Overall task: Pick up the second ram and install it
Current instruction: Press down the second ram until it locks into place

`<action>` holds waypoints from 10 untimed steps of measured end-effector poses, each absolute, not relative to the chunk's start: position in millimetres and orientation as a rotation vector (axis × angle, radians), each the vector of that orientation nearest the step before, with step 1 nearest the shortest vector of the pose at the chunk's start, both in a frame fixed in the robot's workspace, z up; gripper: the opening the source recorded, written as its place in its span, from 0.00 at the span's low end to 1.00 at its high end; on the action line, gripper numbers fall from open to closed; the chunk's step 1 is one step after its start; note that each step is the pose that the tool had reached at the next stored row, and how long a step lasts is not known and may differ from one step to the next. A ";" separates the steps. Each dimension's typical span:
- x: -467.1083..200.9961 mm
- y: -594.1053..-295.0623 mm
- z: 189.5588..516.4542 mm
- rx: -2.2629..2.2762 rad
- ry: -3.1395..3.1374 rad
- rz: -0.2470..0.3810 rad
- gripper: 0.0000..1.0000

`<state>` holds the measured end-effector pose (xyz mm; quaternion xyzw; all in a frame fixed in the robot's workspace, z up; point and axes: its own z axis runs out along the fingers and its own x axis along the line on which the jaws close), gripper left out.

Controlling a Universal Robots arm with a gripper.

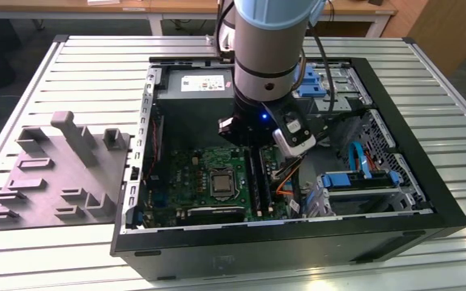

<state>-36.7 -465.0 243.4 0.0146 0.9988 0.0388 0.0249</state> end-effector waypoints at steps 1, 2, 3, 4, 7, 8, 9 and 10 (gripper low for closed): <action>-36.7 -463.2 243.2 0.045 3.089 0.120 0.11; -36.7 -461.4 243.0 0.045 3.089 0.121 0.11; -36.7 -459.5 242.7 0.045 3.089 0.121 0.11; -36.7 -458.2 242.6 0.045 3.089 0.122 0.11; -36.6 -457.7 242.4 0.045 3.089 0.123 0.11; -36.7 -457.6 242.4 0.045 3.089 0.123 0.11; -36.7 -457.5 242.4 0.045 3.089 0.123 0.11; -36.6 -457.2 242.3 0.045 3.089 0.123 0.11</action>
